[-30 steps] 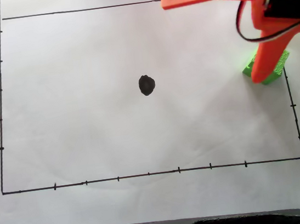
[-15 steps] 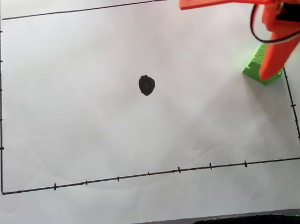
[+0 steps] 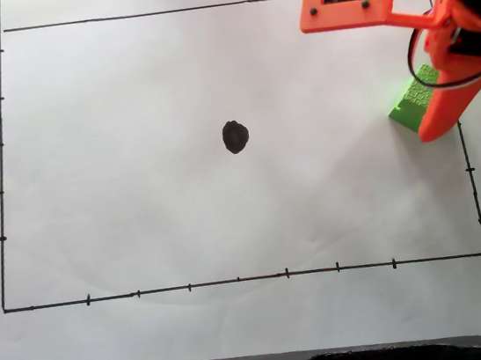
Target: Grasp the colored block, Place it on the black dot, and then return the arm to the default position.
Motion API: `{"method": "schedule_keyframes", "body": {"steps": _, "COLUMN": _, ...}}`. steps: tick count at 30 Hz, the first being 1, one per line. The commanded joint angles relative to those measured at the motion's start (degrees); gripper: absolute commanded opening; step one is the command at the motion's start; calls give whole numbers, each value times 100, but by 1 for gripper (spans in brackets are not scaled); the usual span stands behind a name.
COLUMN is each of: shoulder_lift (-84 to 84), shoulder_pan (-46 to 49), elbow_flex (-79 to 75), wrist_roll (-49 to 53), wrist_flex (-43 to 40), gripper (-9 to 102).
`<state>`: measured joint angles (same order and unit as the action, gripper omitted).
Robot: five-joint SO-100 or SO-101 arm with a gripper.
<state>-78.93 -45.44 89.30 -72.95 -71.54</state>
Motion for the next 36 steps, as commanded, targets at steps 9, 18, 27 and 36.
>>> {"method": "schedule_keyframes", "body": {"steps": 9, "shoulder_lift": 316, "shoulder_pan": 132, "elbow_flex": -369, "wrist_roll": -18, "wrist_flex": 79, "gripper": 38}}
{"method": "schedule_keyframes", "body": {"steps": 18, "shoulder_lift": 510, "shoulder_pan": 141, "elbow_flex": -413, "wrist_roll": 0, "wrist_flex": 149, "gripper": 34}}
{"method": "schedule_keyframes", "body": {"steps": 27, "shoulder_lift": 598, "shoulder_pan": 123, "elbow_flex": -475, "wrist_roll": 18, "wrist_flex": 176, "gripper": 28}}
{"method": "schedule_keyframes", "body": {"steps": 36, "shoulder_lift": 659, "shoulder_pan": 141, "elbow_flex": -483, "wrist_roll": 62, "wrist_flex": 220, "gripper": 19}}
